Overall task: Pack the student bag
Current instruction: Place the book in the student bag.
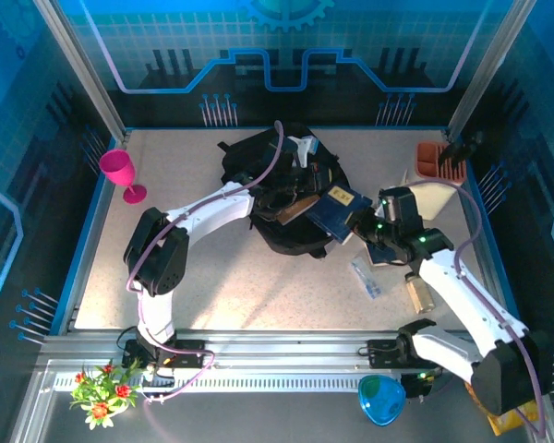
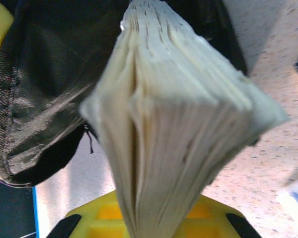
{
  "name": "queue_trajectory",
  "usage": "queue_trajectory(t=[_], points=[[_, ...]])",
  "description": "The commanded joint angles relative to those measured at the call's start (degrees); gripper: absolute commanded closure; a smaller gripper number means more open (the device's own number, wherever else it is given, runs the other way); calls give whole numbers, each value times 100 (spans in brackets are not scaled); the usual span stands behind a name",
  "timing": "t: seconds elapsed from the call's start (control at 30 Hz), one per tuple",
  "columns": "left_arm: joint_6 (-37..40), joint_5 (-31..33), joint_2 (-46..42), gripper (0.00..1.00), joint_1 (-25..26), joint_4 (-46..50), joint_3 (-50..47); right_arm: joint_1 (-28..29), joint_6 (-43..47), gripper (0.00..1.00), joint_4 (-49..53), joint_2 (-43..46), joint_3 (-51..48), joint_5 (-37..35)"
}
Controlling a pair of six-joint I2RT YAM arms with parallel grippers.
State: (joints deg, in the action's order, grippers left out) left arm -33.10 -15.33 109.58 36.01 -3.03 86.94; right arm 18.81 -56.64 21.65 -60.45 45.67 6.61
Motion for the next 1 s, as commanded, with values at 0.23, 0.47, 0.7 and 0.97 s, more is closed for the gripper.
queue_trajectory(t=[0.23,0.47,0.7,0.97], points=[[-52,-110,-491,95,27,-449,-107,457,-1193,95,-2048,-1421,116,-19],[-30,37,-640,95,11,-408,-215,814,-1423,94,-2351,-2905,859,-538],[-255,117,-848,95,-189,-553,-450,987,-2120,93,-2778,-4337,1369,-702],[-406,219,-1096,95,-571,-550,-869,1090,-2086,59,-3158,-4493,1283,-367]])
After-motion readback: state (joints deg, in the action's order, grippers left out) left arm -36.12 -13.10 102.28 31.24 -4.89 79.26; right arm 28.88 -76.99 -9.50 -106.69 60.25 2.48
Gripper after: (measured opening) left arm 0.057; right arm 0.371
